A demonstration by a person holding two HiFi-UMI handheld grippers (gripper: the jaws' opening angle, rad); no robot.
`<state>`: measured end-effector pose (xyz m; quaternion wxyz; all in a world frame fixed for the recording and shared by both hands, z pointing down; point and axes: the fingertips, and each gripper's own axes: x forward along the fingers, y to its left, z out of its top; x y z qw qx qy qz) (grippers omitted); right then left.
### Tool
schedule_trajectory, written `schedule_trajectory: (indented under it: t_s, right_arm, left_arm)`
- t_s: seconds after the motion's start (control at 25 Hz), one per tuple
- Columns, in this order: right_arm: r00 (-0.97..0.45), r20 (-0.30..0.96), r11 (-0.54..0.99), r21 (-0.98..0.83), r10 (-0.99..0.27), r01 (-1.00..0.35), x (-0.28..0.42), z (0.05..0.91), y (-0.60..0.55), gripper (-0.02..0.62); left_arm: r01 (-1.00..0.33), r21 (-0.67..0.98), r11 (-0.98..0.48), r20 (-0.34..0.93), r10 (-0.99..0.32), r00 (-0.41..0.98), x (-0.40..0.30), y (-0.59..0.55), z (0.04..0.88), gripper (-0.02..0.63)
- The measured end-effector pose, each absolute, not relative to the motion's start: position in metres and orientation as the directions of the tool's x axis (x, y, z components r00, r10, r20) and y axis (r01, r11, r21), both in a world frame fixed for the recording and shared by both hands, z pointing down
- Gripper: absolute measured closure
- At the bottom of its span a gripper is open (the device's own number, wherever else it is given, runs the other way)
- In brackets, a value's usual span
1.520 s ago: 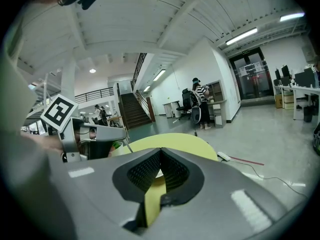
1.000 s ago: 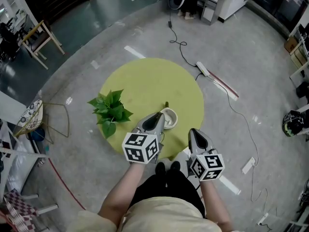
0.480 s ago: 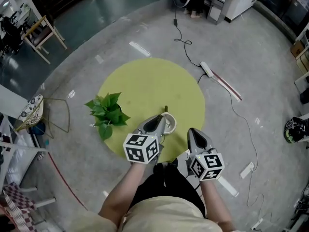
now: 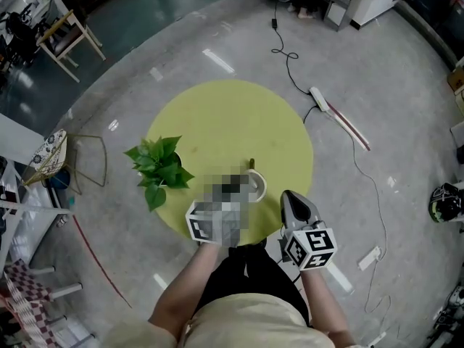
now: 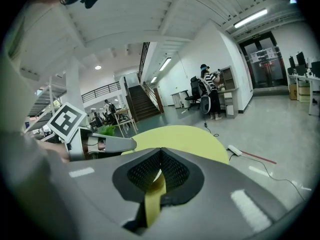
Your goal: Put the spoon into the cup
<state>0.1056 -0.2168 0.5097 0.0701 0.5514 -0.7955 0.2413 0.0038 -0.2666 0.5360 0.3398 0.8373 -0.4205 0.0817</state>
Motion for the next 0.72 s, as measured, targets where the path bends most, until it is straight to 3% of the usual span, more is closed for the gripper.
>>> schedule_trajectory:
  t_s: [0.72]
  right_arm:
    - [-0.418, 0.39, 0.305, -0.32, -0.821, -0.897, 0.104, 0.517, -0.238, 0.595]
  left_arm:
    - [-0.766, 0.529, -0.365, 0.453, -0.642, 0.618, -0.006, -0.28, 0.554, 0.56]
